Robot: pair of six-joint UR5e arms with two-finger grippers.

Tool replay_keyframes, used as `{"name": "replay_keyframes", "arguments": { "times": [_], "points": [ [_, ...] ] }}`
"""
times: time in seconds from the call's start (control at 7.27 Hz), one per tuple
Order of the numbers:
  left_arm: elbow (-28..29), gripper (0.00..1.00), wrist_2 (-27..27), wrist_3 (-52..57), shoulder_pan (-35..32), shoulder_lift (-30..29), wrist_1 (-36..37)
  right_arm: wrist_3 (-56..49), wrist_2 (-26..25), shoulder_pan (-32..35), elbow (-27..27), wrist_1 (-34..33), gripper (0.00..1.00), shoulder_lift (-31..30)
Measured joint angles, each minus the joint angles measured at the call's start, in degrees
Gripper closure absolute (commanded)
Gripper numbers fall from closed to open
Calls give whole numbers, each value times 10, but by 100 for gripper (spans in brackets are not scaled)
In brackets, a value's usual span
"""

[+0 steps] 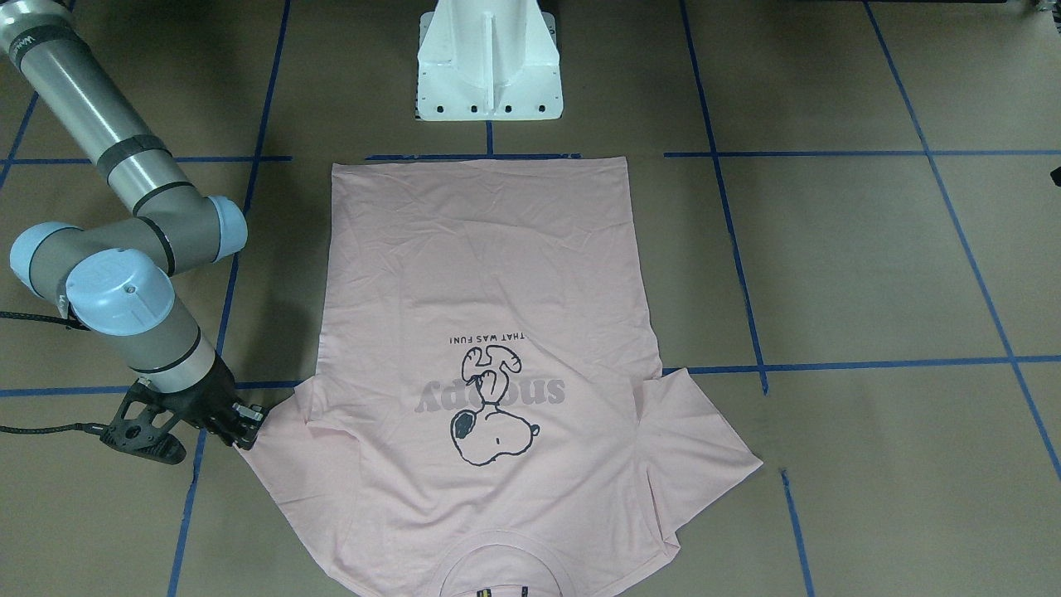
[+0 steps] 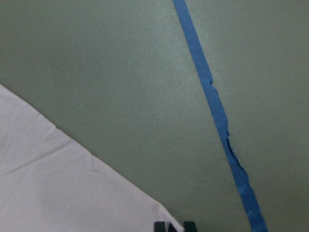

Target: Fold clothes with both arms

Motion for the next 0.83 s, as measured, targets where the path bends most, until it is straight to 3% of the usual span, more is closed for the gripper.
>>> {"name": "replay_keyframes", "arguments": {
  "times": [0.41, 0.83],
  "points": [
    [0, 0, -14, -1, 0, 1, 0, 1, 0, -2, 2, -4, 100, 12],
    [-1, 0, -17, -1, 0, 1, 0, 8, -13, -6, 0, -42, 100, 80]
  ]
}}
